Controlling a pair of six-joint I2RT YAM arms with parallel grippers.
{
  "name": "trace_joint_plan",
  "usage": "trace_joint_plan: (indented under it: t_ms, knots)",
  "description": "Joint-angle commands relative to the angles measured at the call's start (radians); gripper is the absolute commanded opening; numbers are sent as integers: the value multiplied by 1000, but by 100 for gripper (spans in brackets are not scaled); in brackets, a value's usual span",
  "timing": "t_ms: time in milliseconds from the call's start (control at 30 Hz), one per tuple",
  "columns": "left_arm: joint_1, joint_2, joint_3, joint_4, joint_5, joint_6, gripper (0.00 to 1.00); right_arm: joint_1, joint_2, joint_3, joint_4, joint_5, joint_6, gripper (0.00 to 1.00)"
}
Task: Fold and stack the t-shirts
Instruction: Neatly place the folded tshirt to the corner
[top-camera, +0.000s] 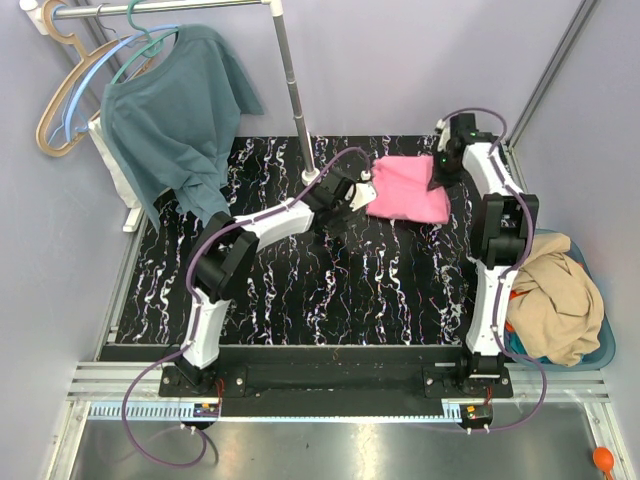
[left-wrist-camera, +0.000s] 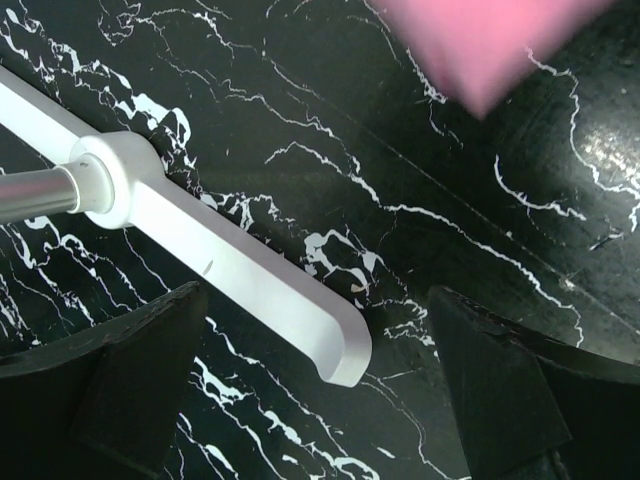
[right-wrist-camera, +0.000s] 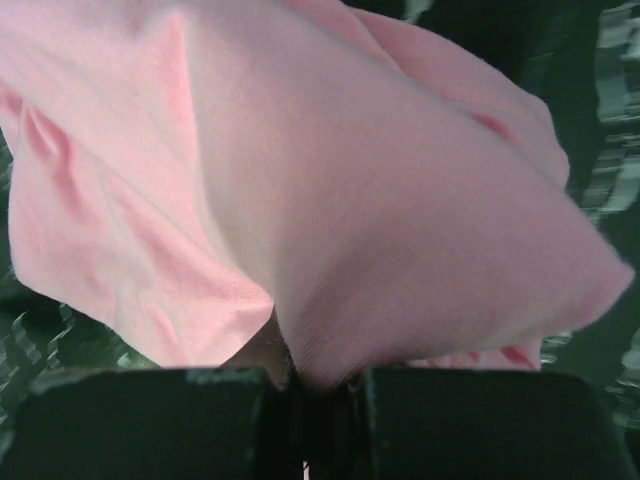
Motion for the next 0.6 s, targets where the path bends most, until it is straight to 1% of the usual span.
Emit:
trace_joint_plan:
  t_ms: [0,267,433,567]
  knots:
    - [-2,-80,-27,52,-26,23,99,-55,43,131,-91,268,-80,0]
    - [1,-105,-63,73,-25,23,99,-132,123,268,-108,498,-155,0]
    - [2,-109,-77,81,-23,24,99,-175,169,341,-115,616,-207,0]
    - [2,-108,-78,85,-19,24,99,-196,189,389,-115,682,-247,0]
